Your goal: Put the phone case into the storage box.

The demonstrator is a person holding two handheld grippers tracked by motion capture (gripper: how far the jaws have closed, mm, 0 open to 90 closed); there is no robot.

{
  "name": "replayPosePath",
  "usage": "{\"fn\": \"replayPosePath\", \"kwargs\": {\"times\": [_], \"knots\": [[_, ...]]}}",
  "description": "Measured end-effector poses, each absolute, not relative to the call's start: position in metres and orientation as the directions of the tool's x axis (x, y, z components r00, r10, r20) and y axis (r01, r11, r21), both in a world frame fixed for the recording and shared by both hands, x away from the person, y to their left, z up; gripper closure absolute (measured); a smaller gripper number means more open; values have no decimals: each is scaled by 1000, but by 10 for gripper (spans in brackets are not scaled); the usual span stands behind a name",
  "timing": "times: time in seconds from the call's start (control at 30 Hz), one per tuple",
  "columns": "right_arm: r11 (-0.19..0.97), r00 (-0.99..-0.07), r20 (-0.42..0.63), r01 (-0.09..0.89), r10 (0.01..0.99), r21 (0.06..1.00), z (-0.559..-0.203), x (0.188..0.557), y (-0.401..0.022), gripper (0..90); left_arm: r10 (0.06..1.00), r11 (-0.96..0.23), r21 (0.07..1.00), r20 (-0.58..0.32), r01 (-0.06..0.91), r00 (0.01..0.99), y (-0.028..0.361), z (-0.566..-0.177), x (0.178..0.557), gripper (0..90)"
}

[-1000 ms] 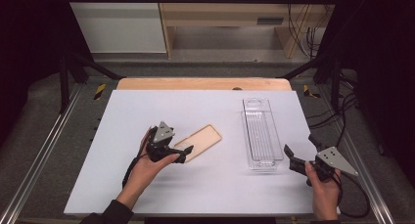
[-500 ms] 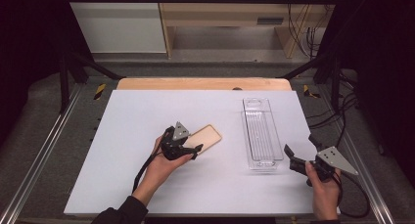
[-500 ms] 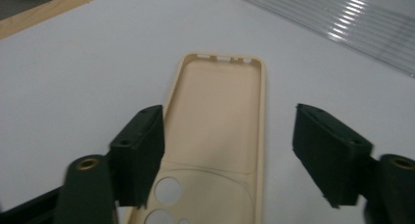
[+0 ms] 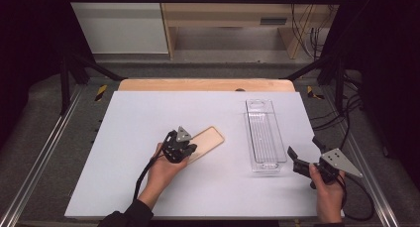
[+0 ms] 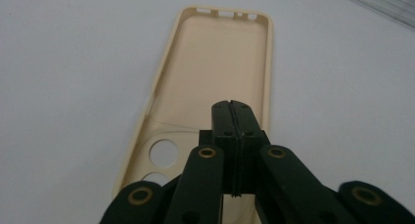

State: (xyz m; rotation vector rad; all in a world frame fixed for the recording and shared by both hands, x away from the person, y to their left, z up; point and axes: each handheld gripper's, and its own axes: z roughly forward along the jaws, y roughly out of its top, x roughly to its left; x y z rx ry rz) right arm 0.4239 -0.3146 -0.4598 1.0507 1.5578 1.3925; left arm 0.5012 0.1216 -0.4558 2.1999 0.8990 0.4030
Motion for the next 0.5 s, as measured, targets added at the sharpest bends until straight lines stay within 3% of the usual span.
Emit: {"fn": "replayPosePath", "kwargs": {"times": [0.5], "knots": [[57, -353, -24, 83, 935, 995, -460, 424, -315, 54, 718, -507, 673, -16, 539, 696, 129, -473, 502, 900]]}}
